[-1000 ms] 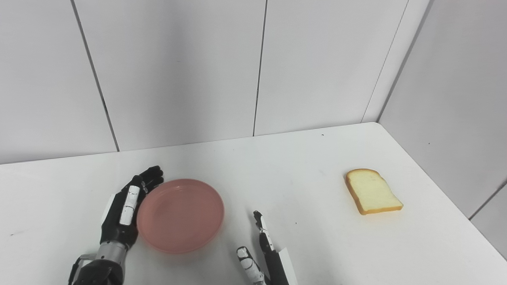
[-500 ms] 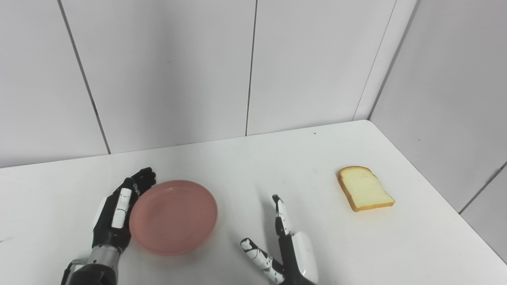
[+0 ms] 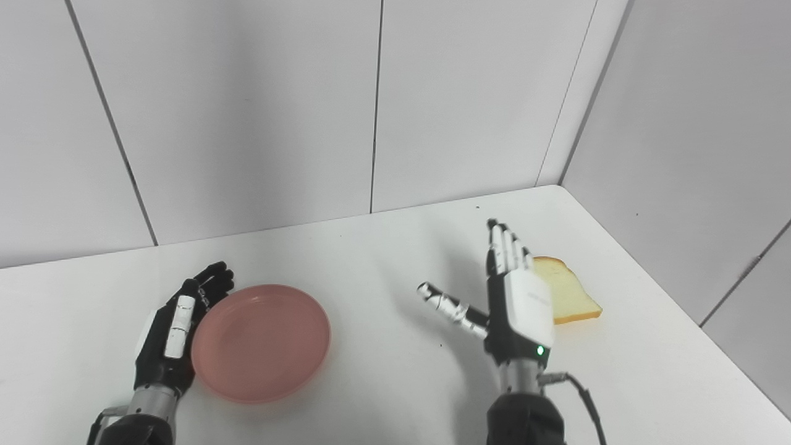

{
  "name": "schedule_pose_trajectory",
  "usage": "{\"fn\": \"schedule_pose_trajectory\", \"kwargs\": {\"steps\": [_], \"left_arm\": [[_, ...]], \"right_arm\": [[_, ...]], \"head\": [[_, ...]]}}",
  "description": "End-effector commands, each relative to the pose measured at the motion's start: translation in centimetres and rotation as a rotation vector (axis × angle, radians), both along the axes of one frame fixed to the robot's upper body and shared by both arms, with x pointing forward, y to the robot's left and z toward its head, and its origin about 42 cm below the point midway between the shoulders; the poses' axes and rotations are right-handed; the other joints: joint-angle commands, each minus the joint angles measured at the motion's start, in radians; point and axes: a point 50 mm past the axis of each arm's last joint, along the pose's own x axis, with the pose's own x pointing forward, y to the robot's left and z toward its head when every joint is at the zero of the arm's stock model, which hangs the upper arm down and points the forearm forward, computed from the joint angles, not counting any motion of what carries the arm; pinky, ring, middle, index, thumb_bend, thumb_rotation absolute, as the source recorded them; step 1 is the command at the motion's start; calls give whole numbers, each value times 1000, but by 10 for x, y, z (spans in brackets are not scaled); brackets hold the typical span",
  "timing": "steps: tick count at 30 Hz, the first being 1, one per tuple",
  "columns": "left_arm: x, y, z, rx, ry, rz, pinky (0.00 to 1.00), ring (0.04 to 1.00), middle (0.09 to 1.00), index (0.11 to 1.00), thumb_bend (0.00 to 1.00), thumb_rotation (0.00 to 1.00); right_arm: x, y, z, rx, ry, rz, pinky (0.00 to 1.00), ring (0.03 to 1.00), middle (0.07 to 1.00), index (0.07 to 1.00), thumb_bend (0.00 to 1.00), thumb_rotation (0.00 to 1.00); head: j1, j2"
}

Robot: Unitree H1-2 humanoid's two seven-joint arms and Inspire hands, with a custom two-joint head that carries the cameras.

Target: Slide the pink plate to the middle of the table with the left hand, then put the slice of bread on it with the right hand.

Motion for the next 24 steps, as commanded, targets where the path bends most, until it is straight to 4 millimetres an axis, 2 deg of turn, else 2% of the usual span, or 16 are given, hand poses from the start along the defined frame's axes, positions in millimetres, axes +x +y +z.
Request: {"fn": "schedule_pose_trajectory", "kwargs": {"steps": [1, 9, 13, 17, 24], "left_arm": [[-14, -3, -27, -8, 74, -5, 867, 830, 797, 730, 838, 862], [-16, -1, -27, -13, 74, -3, 856, 820, 792, 723, 828, 858], [-17, 1, -27, -12, 76, -4, 850, 818, 789, 721, 811, 863], [-17, 3, -27, -7, 76, -6, 849, 815, 787, 721, 804, 860], [-17, 3, -25, -9, 75, -7, 835, 806, 783, 720, 800, 857]], "right_arm": [[8, -6, 11, -32, -13, -56, 1000, 1000, 1000, 1000, 1000, 883], [36, -47, 23, -54, 117, -237, 1000, 1000, 1000, 1000, 1000, 788], [49, -68, 18, -17, 159, -304, 1000, 1000, 1000, 1000, 1000, 730], [63, -91, 11, 34, 207, -362, 1000, 1000, 1000, 1000, 1000, 617], [74, -115, 6, 11, 280, -433, 1000, 1000, 1000, 1000, 1000, 533]], "head": [[2, 1], [7, 2], [10, 3], [7, 3], [8, 2]]}}
